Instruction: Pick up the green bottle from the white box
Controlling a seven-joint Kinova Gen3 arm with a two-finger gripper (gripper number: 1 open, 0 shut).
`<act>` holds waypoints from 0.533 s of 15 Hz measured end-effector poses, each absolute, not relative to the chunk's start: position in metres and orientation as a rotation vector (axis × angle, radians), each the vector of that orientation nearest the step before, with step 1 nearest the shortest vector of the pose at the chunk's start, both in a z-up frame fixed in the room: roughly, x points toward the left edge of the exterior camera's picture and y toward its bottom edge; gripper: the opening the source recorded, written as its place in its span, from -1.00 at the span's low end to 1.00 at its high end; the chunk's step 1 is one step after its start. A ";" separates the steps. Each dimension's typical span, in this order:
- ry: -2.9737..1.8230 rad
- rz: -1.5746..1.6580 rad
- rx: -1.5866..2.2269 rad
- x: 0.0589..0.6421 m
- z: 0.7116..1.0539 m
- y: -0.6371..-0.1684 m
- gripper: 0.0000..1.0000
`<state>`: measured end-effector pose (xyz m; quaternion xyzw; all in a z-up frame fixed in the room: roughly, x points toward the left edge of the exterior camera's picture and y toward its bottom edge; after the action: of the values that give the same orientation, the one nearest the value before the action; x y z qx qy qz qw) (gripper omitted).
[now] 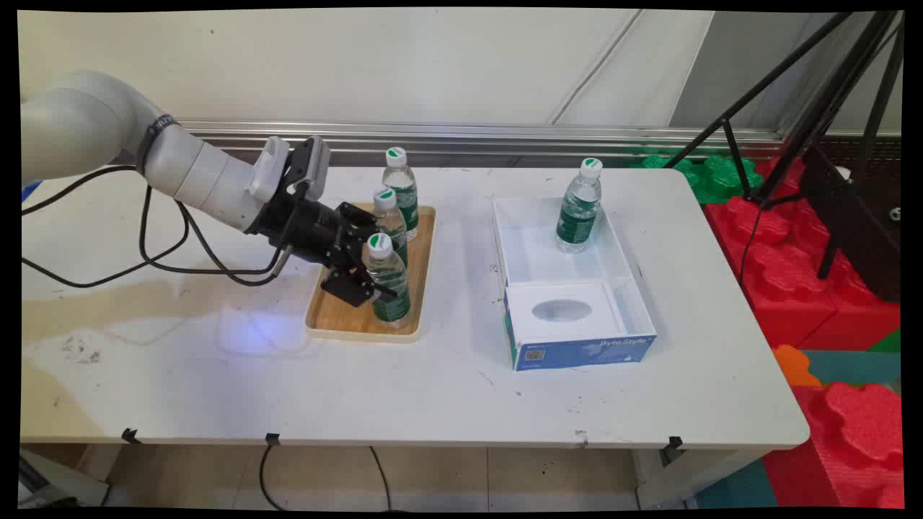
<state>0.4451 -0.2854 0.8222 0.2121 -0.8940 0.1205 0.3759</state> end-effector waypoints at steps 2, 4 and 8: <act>-2.286 0.307 0.545 0.447 0.822 -0.284 1.00; -2.281 0.305 0.548 0.448 0.825 -0.282 1.00; -2.270 0.299 0.550 0.451 0.834 -0.277 1.00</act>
<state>0.4512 -0.2768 0.8337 0.2158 -0.8904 0.1173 0.3832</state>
